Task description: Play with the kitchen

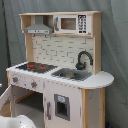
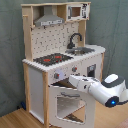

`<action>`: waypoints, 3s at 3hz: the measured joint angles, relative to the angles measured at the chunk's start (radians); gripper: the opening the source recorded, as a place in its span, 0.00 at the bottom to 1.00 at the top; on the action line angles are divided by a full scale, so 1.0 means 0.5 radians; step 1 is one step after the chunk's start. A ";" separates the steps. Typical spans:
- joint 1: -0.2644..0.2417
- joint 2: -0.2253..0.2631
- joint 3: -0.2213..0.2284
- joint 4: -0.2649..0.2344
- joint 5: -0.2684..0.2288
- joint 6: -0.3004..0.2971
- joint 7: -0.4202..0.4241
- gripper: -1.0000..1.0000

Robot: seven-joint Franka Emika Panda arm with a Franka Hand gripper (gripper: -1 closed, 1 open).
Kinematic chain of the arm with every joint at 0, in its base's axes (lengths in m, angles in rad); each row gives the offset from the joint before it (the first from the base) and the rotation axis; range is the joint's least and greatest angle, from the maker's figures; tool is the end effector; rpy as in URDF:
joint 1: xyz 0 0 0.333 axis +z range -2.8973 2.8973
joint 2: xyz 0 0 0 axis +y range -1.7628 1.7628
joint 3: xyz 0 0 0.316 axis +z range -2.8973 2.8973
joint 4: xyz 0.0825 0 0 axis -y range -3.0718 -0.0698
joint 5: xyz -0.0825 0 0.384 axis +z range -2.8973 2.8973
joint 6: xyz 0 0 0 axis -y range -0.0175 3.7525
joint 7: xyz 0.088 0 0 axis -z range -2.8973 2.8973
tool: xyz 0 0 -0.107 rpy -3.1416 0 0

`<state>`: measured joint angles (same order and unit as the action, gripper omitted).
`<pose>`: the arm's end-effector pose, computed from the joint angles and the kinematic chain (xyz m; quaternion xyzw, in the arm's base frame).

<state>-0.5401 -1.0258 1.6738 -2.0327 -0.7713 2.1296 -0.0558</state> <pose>0.1823 0.5514 0.3777 0.4258 0.5278 0.2904 0.6751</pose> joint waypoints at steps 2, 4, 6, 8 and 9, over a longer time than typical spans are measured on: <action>-0.026 0.004 -0.094 0.138 0.002 0.215 -0.190 1.00; 0.173 0.030 -0.329 0.085 0.002 0.221 -0.500 1.00; 0.488 0.029 -0.575 -0.115 -0.004 0.221 -0.687 1.00; 0.767 0.019 -0.789 -0.392 -0.081 0.223 -0.736 1.00; 0.859 0.017 -0.910 -0.497 -0.162 0.228 -0.741 1.00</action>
<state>-0.1104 -1.0170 1.2189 -2.2814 -0.8525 2.2437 -0.4264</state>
